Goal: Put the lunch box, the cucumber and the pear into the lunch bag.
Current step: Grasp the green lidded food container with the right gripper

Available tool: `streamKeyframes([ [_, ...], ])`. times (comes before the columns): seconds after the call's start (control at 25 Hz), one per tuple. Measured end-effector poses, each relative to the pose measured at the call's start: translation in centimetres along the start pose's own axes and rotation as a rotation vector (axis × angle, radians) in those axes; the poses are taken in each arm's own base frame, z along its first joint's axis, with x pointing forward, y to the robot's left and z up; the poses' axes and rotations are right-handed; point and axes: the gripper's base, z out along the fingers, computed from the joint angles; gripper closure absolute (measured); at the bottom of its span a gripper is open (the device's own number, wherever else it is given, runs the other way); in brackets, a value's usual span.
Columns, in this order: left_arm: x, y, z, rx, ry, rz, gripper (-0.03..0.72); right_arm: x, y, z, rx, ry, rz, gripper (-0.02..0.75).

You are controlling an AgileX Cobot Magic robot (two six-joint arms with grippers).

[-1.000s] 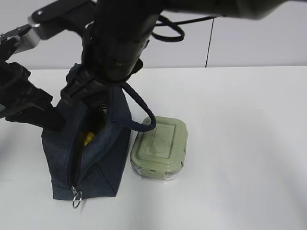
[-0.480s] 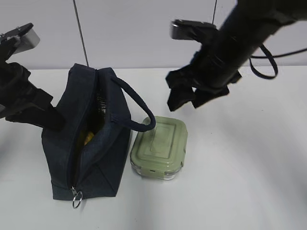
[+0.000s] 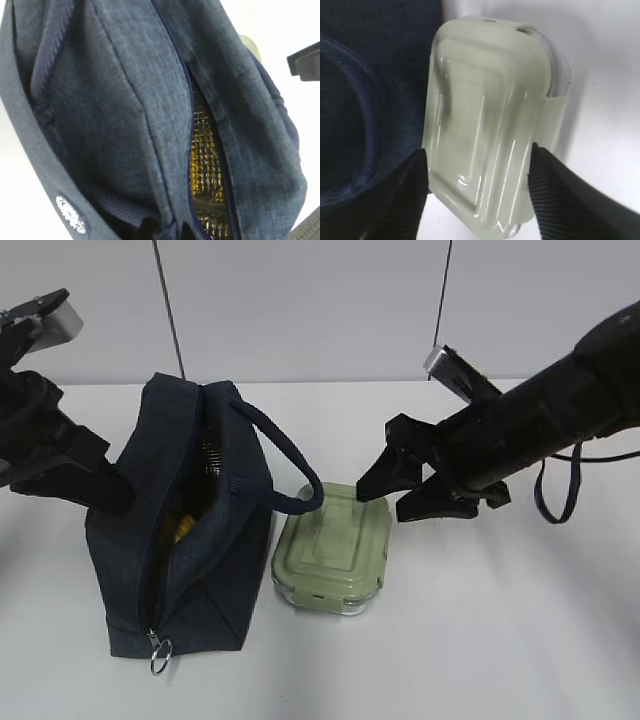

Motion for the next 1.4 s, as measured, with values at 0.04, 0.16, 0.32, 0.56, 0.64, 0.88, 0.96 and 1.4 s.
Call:
streamKeyframes([
  [0.04, 0.0, 0.0, 0.0, 0.0, 0.0, 0.0, 0.667, 0.2, -0.3, 0.4, -0.011, -0.001, 0.021, 0.244],
  [0.16, 0.0, 0.0, 0.0, 0.0, 0.0, 0.0, 0.667, 0.7, -1.0, 1.2, -0.029, -0.026, 0.09, 0.244],
  [0.32, 0.0, 0.0, 0.0, -0.001, 0.0, 0.001, 0.667, 2.2, -2.1, 1.8, -0.044, -0.067, 0.166, 0.244],
  [0.56, 0.0, 0.0, 0.0, -0.002, -0.001, 0.001, 0.667, 3.7, -3.2, 2.5, -0.083, -0.137, 0.23, 0.244],
  [0.64, 0.0, 0.0, 0.0, -0.004, -0.001, 0.002, 0.667, 3.7, -3.4, 2.8, -0.087, -0.141, 0.234, 0.246],
  [0.88, 0.0, 0.0, 0.0, -0.004, -0.001, 0.002, 0.667, 4.0, -4.5, 4.0, -0.089, -0.128, 0.244, 0.246],
  [0.96, 0.0, 0.0, 0.0, -0.004, -0.001, 0.002, 0.667, 4.0, -4.6, 4.1, -0.089, -0.13, 0.236, 0.246],
  [1.4, 0.0, 0.0, 0.0, -0.004, -0.001, 0.002, 0.667, 3.7, -4.3, 4.1, -0.122, -0.164, 0.208, 0.246],
])
